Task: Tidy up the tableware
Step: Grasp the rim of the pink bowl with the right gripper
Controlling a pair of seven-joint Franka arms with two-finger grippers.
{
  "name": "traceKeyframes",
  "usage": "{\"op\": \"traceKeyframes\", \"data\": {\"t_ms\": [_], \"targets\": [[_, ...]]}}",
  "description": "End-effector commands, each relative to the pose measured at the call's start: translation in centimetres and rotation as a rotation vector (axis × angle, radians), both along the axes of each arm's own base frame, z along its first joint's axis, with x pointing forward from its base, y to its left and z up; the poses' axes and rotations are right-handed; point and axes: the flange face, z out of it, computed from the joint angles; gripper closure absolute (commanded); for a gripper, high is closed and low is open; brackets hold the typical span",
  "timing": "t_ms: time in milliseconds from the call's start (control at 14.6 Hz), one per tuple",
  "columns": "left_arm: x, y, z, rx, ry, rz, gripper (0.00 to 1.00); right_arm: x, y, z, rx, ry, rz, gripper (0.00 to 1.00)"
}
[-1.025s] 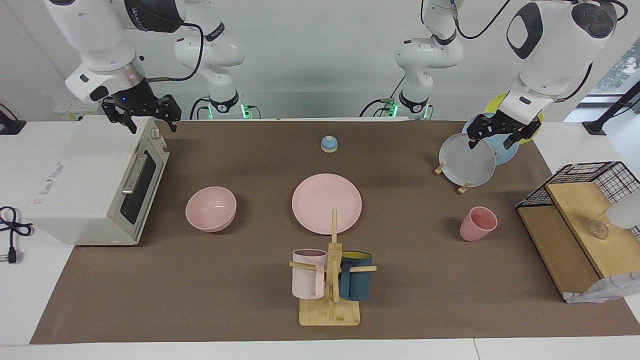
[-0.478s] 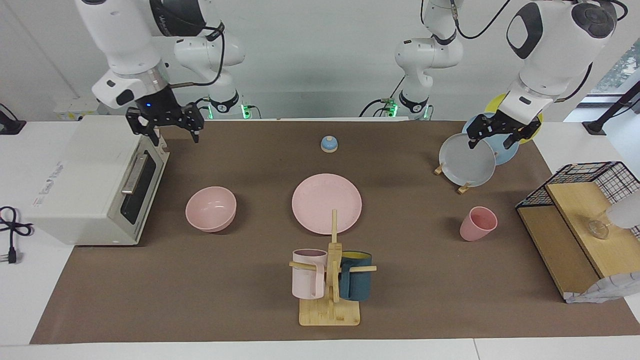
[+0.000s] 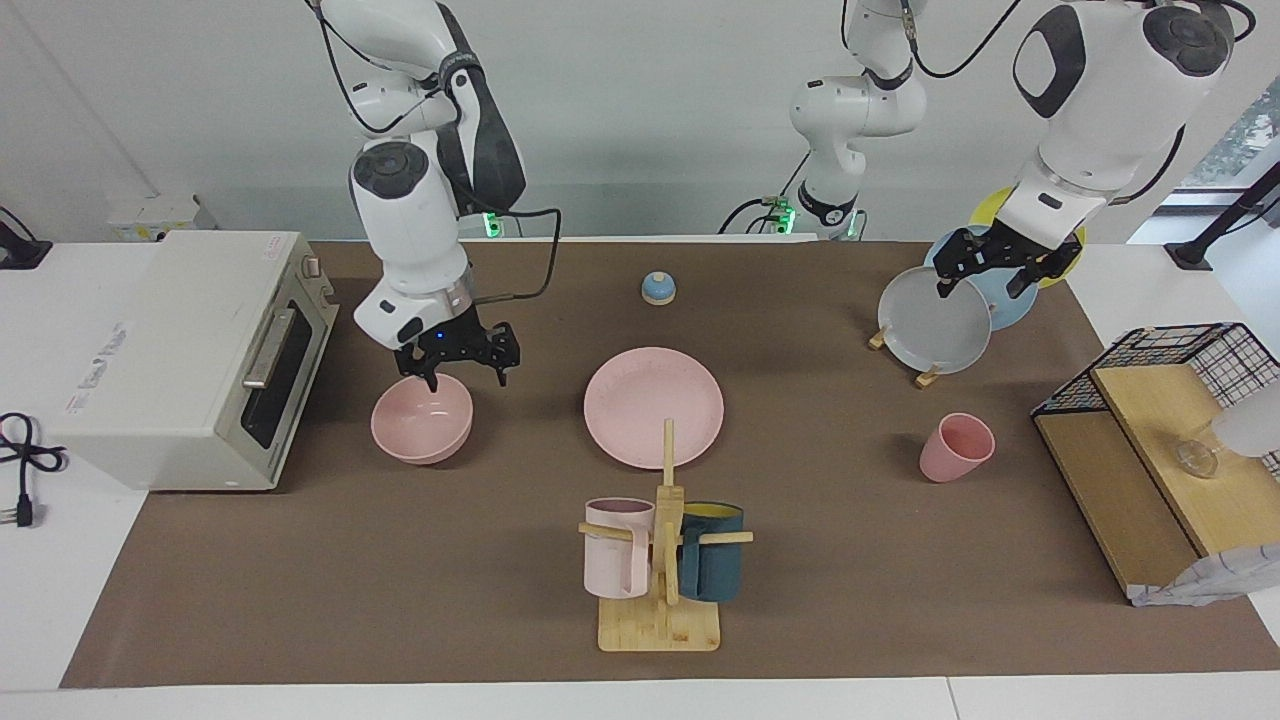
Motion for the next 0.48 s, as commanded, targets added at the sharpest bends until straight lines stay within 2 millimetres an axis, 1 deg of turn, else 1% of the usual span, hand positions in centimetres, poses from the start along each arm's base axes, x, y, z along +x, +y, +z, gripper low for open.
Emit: {"op": "traceKeyframes", "data": {"t_ms": [0, 68, 137, 273, 342, 410], "targets": [[-0.2, 0.3, 0.3, 0.009, -0.002, 0.009, 0.00, -2.4, -1.0, -2.1, 0.016, -0.002, -0.025, 0.03], [-0.2, 0.2, 0.3, 0.009, -0.002, 0.008, 0.00, -2.9, -0.6, -3.1, 0.016, -0.006, -0.023, 0.09], [-0.2, 0.2, 0.3, 0.009, -0.002, 0.008, 0.00, -3.6, -0.7, -4.3, 0.015, 0.004, -0.025, 0.15], [-0.2, 0.3, 0.3, 0.009, -0.002, 0.009, 0.00, -3.4, -1.4, -5.3, 0.017, -0.017, -0.019, 0.23], [-0.2, 0.2, 0.3, 0.009, -0.002, 0.008, 0.00, -3.7, -1.5, -6.0, 0.014, -0.009, -0.015, 0.27], [-0.2, 0.3, 0.3, 0.009, -0.002, 0.009, 0.00, -3.7, -1.5, -6.3, 0.016, -0.018, -0.015, 0.34]]}}
